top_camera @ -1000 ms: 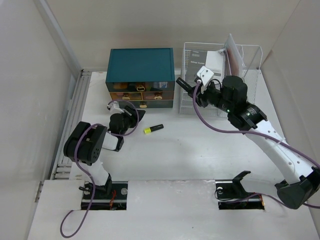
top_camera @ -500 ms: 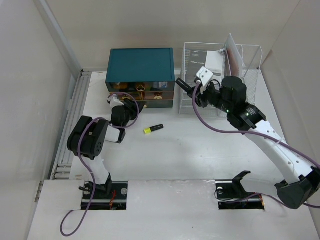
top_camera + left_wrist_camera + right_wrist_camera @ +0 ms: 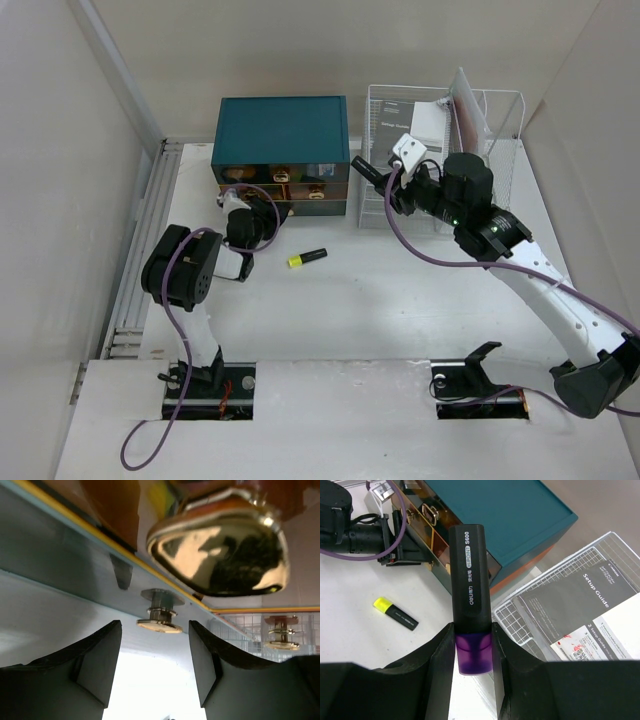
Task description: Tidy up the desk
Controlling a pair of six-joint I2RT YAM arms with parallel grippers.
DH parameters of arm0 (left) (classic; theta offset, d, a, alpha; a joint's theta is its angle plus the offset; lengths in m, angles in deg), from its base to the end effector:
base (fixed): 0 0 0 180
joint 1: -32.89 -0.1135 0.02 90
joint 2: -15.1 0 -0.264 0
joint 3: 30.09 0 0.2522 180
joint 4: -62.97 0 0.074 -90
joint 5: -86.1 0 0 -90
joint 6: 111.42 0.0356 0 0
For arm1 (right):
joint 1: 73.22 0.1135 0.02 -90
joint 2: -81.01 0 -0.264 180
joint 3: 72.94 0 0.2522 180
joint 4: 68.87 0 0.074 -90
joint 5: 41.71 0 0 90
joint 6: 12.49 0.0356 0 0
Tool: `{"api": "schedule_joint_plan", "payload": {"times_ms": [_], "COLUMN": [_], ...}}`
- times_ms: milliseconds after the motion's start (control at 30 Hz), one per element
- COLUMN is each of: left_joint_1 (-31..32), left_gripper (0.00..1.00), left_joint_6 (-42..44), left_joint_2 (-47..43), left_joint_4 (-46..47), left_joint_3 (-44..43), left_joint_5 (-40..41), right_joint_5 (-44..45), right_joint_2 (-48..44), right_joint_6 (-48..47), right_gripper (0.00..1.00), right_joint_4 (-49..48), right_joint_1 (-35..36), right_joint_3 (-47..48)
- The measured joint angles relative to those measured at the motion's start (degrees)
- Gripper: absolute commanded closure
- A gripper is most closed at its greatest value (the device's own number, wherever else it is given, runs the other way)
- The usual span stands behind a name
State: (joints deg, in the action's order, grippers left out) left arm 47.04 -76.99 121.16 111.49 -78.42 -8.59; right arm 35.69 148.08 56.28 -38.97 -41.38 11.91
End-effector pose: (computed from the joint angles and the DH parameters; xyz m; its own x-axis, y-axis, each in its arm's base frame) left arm 0.3249 -0.0849 0.1364 -0.3533 -0.7587 -0.5473 0.0540 0.5675 -0.8216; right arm 0.2199 0.1457 0.4108 0.0858 -0.3627 -0.9279 -0.7134 0.6278 -0.3113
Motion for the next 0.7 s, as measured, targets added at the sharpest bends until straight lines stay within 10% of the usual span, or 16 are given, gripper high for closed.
{"api": "schedule_joint_plan", "payload": {"times_ms": [500, 700], "left_joint_1": [0.9, 2.4], "left_gripper": [0.51, 0.72], "left_joint_6": [-2.3, -4.0], "left_joint_2": [1.4, 1.4], "left_joint_4": [-2.1, -1.5], "left_joint_3": [-1.9, -2.1], "left_joint_5": [3.0, 5.1], "right_joint_5": [-0.5, -1.0], "right_joint_2": [0.0, 0.0], "right_joint_6": [0.0, 0.0], "right_gripper": [1.0, 1.0], "right_joint_4": [-0.2, -0.2], "right_joint_1": [-0.6, -1.1], "right_joint_3": [-0.8, -0.8]}}
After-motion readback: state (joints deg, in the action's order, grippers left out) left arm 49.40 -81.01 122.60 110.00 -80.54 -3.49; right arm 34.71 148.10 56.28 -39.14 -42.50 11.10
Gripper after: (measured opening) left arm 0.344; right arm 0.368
